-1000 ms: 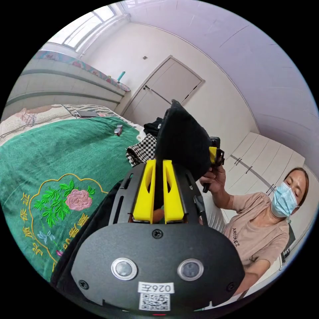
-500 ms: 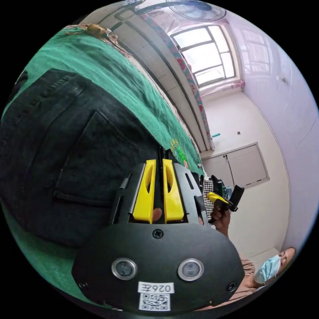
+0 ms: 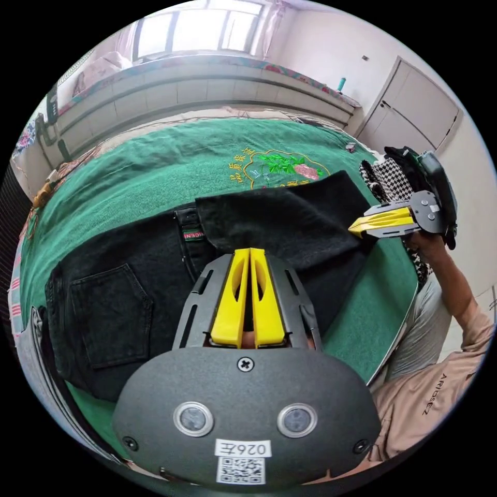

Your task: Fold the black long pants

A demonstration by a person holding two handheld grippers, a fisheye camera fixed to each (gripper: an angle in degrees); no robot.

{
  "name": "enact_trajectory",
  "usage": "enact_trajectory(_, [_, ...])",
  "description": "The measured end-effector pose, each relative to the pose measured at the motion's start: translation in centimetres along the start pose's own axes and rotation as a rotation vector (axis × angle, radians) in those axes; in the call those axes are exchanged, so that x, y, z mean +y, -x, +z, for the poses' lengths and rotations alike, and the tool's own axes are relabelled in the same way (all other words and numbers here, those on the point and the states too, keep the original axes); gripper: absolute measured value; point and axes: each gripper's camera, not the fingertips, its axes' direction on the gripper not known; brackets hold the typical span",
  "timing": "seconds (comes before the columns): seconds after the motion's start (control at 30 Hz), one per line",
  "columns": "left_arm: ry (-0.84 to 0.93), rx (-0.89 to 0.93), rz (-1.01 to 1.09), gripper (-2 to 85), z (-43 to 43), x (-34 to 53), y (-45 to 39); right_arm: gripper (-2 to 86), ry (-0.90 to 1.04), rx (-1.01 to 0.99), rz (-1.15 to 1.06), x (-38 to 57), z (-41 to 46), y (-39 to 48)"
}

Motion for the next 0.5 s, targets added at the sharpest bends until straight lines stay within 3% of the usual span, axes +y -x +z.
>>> enact_trajectory(0.1, [0.009,0.123,-0.065,-0.9,-0.5,-0.1,0.2,-0.9,-0.047,0.132,-0.037,0.3,-0.3,2.5])
enact_trajectory(0.17, [-0.176,0.380,-0.006,-1.0,-3.0,0.0,-0.7,-0.9,-0.069,0.172,-0.066,0.8,-0.6,3.3])
enact_trajectory(0.23, [-0.338,0.421,0.014,-1.0,-5.0,0.2,-2.3,-0.9,-0.059,0.131,-0.040,1.0,-1.5,2.5])
enact_trajectory(0.3, [-0.388,0.356,0.048,-1.0,-5.6,-0.1,-4.6,-0.9,-0.116,0.057,0.019,2.0,-3.1,0.9])
enact_trajectory(0.4, [-0.278,0.265,0.096,-1.0,-2.5,-1.3,-7.9,-0.8,-0.277,-0.053,0.212,5.1,-6.1,-3.3])
enact_trajectory(0.5, [0.101,0.268,0.060,-0.9,4.6,-3.1,-9.1,-0.3,-0.338,-0.167,0.354,8.1,-7.0,-7.6])
